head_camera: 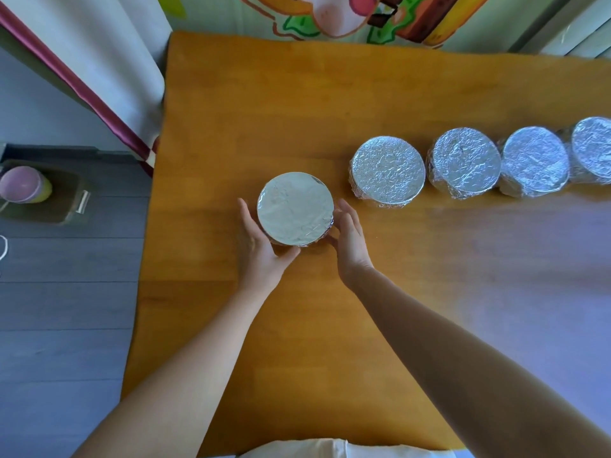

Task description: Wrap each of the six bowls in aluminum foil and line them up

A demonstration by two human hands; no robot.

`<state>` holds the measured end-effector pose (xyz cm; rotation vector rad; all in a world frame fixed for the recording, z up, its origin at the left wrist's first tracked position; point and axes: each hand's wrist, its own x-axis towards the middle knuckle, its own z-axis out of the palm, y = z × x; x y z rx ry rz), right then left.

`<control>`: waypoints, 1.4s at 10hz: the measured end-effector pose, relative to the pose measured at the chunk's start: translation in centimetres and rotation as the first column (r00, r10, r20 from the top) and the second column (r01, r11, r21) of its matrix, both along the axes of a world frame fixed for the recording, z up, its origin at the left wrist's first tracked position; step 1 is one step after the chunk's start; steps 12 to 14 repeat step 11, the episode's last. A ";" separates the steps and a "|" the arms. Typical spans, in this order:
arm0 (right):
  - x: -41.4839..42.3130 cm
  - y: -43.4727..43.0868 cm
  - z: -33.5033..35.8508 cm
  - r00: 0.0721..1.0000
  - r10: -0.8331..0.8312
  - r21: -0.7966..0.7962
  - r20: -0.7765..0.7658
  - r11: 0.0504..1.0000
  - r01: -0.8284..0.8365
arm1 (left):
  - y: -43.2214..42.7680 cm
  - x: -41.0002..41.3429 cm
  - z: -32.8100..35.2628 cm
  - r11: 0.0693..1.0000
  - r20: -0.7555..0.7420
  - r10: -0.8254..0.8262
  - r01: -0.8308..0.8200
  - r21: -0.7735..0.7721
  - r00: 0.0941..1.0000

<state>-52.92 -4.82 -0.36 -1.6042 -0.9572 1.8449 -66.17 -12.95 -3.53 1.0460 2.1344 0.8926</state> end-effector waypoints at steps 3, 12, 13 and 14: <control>-0.5 0.3 -0.4 0.992 -0.118 -0.099 -0.048 0.989 0.113 | 1.6 0.6 3.2 0.803 0.734 0.489 -0.572 -0.168 0.471; -0.5 1.5 0.6 0.959 -0.224 -0.250 -0.172 0.952 0.177 | 4.4 1.2 4.6 0.893 0.584 0.447 -0.377 -0.246 0.677; -0.5 1.5 0.6 0.959 -0.224 -0.250 -0.172 0.952 0.177 | 4.4 1.2 4.6 0.893 0.584 0.447 -0.377 -0.246 0.677; -0.5 1.5 0.6 0.959 -0.224 -0.250 -0.172 0.952 0.177 | 4.4 1.2 4.6 0.893 0.584 0.447 -0.377 -0.246 0.677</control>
